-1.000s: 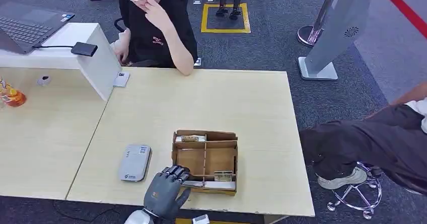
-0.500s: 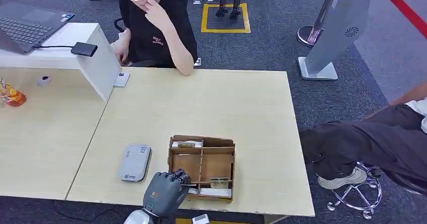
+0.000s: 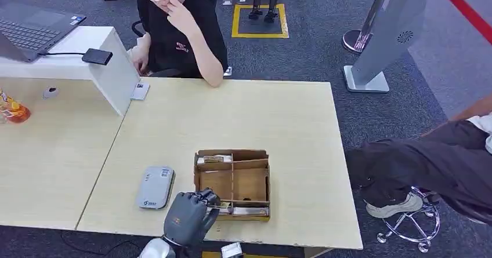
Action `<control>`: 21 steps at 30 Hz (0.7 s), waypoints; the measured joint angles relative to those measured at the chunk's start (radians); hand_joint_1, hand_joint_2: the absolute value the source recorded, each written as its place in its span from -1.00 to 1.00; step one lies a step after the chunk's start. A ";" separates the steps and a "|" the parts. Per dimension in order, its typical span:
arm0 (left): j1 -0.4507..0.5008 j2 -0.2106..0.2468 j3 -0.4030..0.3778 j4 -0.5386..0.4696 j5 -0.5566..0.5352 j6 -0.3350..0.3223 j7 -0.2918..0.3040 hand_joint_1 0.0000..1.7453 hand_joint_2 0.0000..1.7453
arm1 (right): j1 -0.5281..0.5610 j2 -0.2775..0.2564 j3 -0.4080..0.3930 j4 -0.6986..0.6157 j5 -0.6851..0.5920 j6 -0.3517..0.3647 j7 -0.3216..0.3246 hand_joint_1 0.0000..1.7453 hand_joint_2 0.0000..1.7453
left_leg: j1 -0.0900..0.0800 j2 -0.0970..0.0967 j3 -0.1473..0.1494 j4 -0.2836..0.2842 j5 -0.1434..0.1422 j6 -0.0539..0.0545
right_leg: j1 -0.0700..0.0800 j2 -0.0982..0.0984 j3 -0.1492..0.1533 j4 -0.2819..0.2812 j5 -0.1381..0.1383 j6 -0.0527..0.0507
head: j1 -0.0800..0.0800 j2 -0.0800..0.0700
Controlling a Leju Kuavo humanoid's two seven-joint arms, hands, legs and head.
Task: Pass the card to the sensor for recognition and then transmit it.
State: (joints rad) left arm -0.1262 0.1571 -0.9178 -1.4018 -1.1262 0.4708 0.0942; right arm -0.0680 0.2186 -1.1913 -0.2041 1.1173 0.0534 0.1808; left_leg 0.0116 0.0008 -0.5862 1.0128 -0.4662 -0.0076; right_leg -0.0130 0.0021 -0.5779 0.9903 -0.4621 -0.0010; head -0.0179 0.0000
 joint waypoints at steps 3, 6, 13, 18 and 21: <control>-0.030 -0.001 0.000 -0.035 0.063 -0.001 -0.025 1.00 1.00 | 0.000 0.000 0.000 0.000 0.000 -0.001 0.000 -1.00 -1.00 | 0.000 0.000 0.000 0.000 0.000 0.000 | 0.000 0.000 0.000 0.000 0.000 0.000 | 0.000 0.000; -0.056 -0.001 0.000 -0.065 0.108 -0.005 -0.041 1.00 1.00 | 0.000 0.000 0.000 0.000 0.003 -0.001 0.000 -1.00 -1.00 | 0.000 0.000 0.000 0.000 0.000 0.000 | 0.000 0.000 0.000 0.000 0.001 0.000 | 0.000 0.000; -0.105 -0.002 0.000 -0.106 0.158 0.000 -0.061 1.00 1.00 | 0.000 0.000 0.001 0.001 0.005 -0.002 0.003 -1.00 -1.00 | 0.000 0.000 0.000 0.000 0.000 0.000 | 0.000 0.000 0.000 0.000 0.001 0.000 | 0.000 0.000; -0.121 -0.008 0.000 -0.124 0.161 0.051 -0.070 1.00 1.00 | 0.000 0.000 0.002 0.001 0.008 -0.008 0.005 -1.00 -1.00 | 0.000 0.000 0.000 0.000 0.000 0.000 | 0.000 0.000 0.000 0.000 0.001 0.000 | 0.000 0.000; -0.138 -0.031 0.002 -0.126 0.156 0.093 -0.074 1.00 1.00 | 0.000 0.000 0.006 0.001 0.014 -0.009 0.005 -1.00 -1.00 | 0.000 0.000 0.000 0.000 0.000 0.000 | 0.000 0.000 0.000 0.000 0.001 0.000 | 0.000 0.000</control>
State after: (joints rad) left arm -0.2641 0.1257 -0.9163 -1.5278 -0.9704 0.5641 0.0206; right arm -0.0680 0.2186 -1.1853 -0.2033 1.1310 0.0443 0.1854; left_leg 0.0115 0.0007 -0.5861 1.0131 -0.4659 -0.0079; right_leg -0.0131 0.0019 -0.5778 0.9903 -0.4615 -0.0012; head -0.0176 0.0000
